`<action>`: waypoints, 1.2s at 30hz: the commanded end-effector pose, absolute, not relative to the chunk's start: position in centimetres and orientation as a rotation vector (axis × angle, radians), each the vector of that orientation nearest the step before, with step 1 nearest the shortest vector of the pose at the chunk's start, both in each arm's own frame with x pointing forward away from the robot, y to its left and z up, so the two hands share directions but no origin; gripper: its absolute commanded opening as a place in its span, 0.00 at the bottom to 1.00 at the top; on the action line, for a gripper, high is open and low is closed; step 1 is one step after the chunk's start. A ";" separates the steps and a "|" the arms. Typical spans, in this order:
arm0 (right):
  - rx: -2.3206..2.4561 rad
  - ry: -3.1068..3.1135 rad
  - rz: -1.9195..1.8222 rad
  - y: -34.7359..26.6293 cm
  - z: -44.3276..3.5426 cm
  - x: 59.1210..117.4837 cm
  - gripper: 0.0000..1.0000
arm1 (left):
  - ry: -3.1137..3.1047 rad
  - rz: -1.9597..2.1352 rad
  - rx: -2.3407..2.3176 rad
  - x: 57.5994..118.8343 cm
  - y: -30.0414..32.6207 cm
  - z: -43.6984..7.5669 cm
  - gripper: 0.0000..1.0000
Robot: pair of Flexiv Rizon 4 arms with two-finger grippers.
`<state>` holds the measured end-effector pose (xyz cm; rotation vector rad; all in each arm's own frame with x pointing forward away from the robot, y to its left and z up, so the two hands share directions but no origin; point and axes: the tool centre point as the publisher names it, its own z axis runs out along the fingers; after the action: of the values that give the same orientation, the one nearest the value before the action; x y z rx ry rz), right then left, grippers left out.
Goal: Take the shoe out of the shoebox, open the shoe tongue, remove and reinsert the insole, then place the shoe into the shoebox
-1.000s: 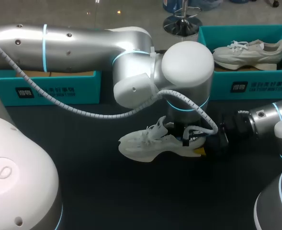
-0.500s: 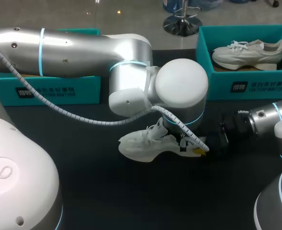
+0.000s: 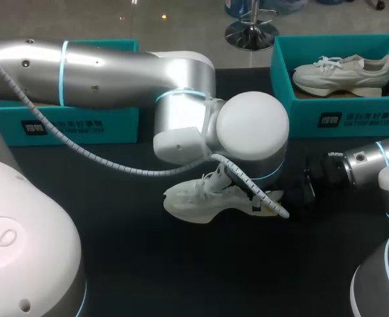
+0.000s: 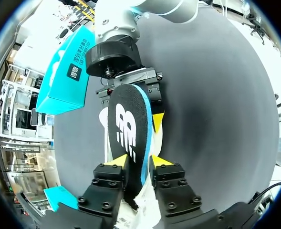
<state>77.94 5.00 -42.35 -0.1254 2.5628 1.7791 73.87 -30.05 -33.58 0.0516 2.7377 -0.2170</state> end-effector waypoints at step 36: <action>-0.124 2.565 1.774 5.1 -42.6 77.9 0.00 | 2.968 -1.535 0.051 81.3 -32.1 -3.0 0.00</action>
<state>77.94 5.00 -42.35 -0.1253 2.5628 1.7791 79.90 -35.97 -5.77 -0.0692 2.8717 -1.1960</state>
